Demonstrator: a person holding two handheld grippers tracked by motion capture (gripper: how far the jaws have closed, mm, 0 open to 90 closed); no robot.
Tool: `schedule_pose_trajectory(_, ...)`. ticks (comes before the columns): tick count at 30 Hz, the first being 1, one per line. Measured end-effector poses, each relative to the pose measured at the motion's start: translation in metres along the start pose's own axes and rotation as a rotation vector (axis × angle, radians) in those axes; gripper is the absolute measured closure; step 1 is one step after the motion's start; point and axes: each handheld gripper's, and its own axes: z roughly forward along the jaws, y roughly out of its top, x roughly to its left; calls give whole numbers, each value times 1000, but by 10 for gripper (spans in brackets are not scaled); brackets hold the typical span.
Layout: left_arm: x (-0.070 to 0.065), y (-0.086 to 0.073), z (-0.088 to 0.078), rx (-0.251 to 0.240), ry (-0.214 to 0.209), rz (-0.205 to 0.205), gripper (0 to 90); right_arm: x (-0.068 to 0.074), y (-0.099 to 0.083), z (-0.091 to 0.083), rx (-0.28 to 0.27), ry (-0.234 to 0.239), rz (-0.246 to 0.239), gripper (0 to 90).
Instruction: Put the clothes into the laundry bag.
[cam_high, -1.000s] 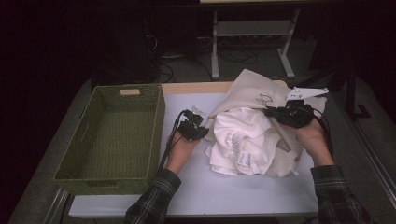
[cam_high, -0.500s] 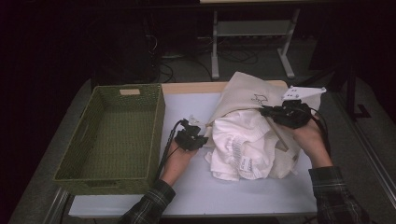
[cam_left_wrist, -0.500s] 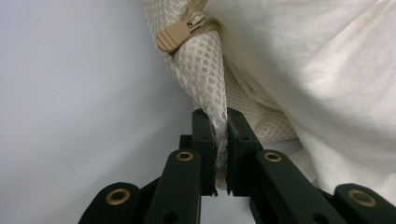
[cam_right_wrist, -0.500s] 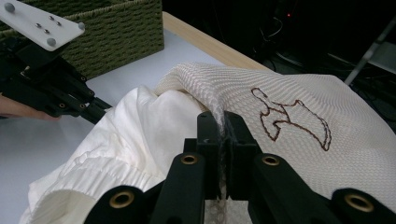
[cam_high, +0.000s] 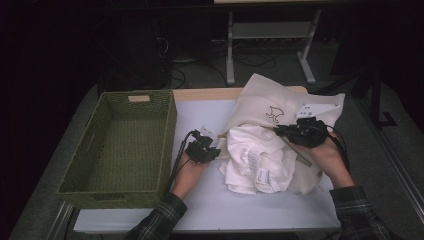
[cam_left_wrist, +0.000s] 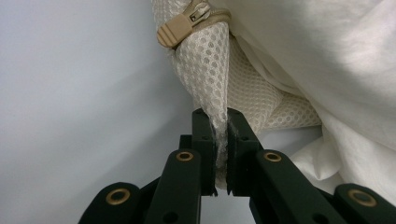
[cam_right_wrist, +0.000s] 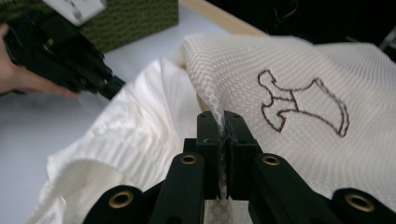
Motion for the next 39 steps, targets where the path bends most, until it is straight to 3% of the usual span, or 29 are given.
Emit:
schedule_pose_trajectory(2,1,0,0,-1,-4,-4,837,-1,-7,4,20,-12,12,821)
schedule_pose_trajectory(5,2,0,0,-5,-6,-4,837,-2,-15,1,6,-23,37,664)
schedule_pose_trajectory(9,2,0,0,-4,-5,-4,838,0,-21,-17,-20,-46,57,484)
schedule_pose_trajectory(14,2,0,1,-2,-4,-6,838,-3,-39,-42,-17,-109,85,390)
schedule_pose_trajectory(22,3,-1,0,0,-2,-12,838,-6,-96,-79,43,-173,200,375)
schedule_pose_trajectory(28,2,-1,0,3,1,-9,838,6,-132,-87,109,-175,242,346)
schedule_pose_trajectory(33,2,-1,1,4,2,-8,838,7,-144,-82,118,-146,290,318)
schedule_pose_trajectory(36,1,-1,1,7,5,-4,839,6,-146,-76,134,-126,311,375)
schedule_pose_trajectory(39,1,-1,1,7,7,-2,839,5,-147,-69,155,-127,306,544)
